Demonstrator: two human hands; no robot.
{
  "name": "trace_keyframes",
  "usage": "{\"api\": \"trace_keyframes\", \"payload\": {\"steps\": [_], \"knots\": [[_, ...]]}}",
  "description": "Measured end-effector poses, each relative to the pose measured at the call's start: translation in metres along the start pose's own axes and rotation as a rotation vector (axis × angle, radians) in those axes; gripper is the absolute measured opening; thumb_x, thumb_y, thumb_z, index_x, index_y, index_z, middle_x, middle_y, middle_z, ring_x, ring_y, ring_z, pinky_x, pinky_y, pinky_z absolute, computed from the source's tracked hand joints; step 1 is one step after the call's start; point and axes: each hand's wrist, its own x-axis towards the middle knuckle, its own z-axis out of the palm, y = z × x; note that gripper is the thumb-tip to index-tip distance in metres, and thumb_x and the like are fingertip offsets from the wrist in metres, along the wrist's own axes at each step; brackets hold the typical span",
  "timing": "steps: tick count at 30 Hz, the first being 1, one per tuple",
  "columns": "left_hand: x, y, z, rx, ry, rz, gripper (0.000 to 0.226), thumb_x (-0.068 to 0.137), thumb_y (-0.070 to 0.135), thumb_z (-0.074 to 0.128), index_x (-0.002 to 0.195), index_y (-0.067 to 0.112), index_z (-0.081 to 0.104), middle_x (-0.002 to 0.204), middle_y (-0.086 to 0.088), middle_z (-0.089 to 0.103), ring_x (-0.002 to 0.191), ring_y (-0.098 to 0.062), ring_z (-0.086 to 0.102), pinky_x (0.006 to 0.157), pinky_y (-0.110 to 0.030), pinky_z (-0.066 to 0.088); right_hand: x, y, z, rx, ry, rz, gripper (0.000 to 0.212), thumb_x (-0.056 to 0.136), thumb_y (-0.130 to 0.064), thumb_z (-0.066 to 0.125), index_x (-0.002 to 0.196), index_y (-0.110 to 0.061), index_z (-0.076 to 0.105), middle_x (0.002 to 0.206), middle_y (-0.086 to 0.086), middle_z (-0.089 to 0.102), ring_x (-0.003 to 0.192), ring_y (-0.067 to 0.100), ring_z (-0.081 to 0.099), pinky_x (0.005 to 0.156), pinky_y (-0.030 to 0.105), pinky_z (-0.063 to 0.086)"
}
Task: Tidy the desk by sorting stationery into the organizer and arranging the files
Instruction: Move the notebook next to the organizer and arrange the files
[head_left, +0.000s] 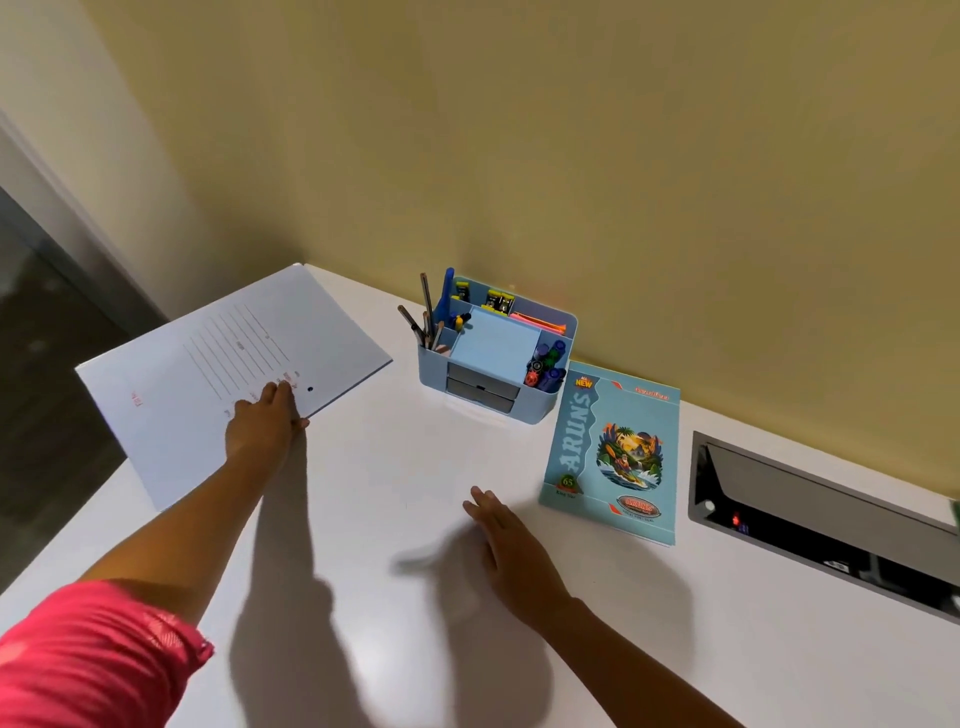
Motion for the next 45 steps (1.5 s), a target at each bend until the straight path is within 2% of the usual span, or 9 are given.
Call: {"api": "trace_keyframes", "payload": {"steps": [6,14,19,25,28,30,36,42,45], "knots": [[-0.003,0.008,-0.005,0.098,0.038,0.088,0.041,0.100,0.015,0.037,0.140,0.005,0.033,0.134,-0.018,0.050,0.108,-0.039,0.059,0.090,-0.047,0.051,-0.002,0.001,-0.002,-0.009,0.005,0.013,0.056,0.087,0.000,0.036,0.141,-0.016,0.041,0.151,-0.012,0.023,0.140,-0.002,0.012,0.110,0.006,0.003],[-0.067,0.018,-0.021,-0.101,0.421,0.165,0.009,0.093,0.007,0.051,0.098,0.003,0.058,0.091,-0.025,0.067,0.063,-0.041,0.061,0.056,-0.039,0.052,0.005,-0.009,-0.013,0.043,-0.020,0.118,0.050,0.089,-0.002,0.047,0.138,-0.008,0.046,0.147,0.005,0.040,0.138,0.020,0.037,0.111,0.016,0.013],[-0.106,0.023,-0.051,-0.341,0.681,0.033,0.022,0.096,0.007,0.045,0.113,0.002,0.058,0.078,-0.023,0.063,0.060,-0.035,0.056,0.053,-0.036,0.038,0.008,-0.028,-0.030,0.179,-0.034,0.251,0.043,0.095,-0.015,0.048,0.138,-0.018,0.042,0.141,-0.002,0.049,0.129,0.015,0.045,0.110,0.019,0.027],[-0.142,0.037,-0.096,-0.569,0.934,0.193,0.023,0.096,0.002,0.044,0.115,-0.005,0.056,0.100,-0.026,0.062,0.088,-0.039,0.060,0.085,-0.052,0.053,0.012,-0.060,-0.065,0.495,0.118,0.417,0.022,0.094,-0.018,0.051,0.112,-0.029,0.055,0.105,-0.001,0.066,0.092,0.015,0.066,0.085,0.038,0.055],[-0.160,0.052,-0.109,-0.567,0.999,0.321,0.026,0.093,-0.005,0.042,0.115,-0.004,0.056,0.110,-0.026,0.062,0.102,-0.038,0.059,0.104,-0.055,0.041,0.013,-0.077,-0.095,0.894,0.176,0.549,0.009,0.096,-0.024,0.051,0.102,-0.025,0.059,0.099,0.009,0.067,0.077,0.020,0.066,0.077,0.041,0.053],[-0.176,0.067,-0.113,-0.556,1.045,0.454,0.029,0.088,-0.009,0.041,0.112,-0.002,0.056,0.112,-0.024,0.064,0.112,-0.030,0.054,0.114,-0.041,0.029,0.013,-0.081,-0.119,1.139,0.194,0.605,0.025,0.099,-0.029,0.046,0.114,-0.013,0.057,0.106,0.015,0.066,0.079,0.026,0.069,0.079,0.041,0.055],[-0.220,0.104,-0.118,-0.531,1.074,0.848,0.032,0.090,-0.009,0.038,0.116,0.003,0.053,0.110,-0.017,0.065,0.118,-0.024,0.053,0.106,-0.058,0.034,-0.014,-0.070,-0.200,1.877,0.168,0.627,0.071,0.098,-0.054,0.029,0.123,0.010,0.050,0.114,0.032,0.062,0.091,0.042,0.068,0.068,0.046,0.059],[-0.252,0.137,-0.123,-0.327,1.148,1.066,0.028,0.093,-0.001,0.043,0.114,0.013,0.056,0.111,-0.005,0.070,0.114,-0.023,0.059,0.100,-0.050,0.037,-0.064,-0.054,-0.276,1.780,0.306,0.476,0.033,0.095,-0.029,0.040,0.087,-0.011,0.066,0.080,0.009,0.071,0.069,0.027,0.069,0.062,0.034,0.057],[-0.258,0.151,-0.121,-0.241,1.167,1.082,0.033,0.091,-0.001,0.048,0.117,0.018,0.056,0.114,0.001,0.069,0.112,-0.020,0.061,0.090,-0.042,0.035,-0.088,-0.034,-0.298,1.776,0.327,0.452,0.038,0.092,-0.040,0.042,0.089,-0.013,0.069,0.088,0.009,0.072,0.078,0.028,0.069,0.068,0.032,0.056]]}}
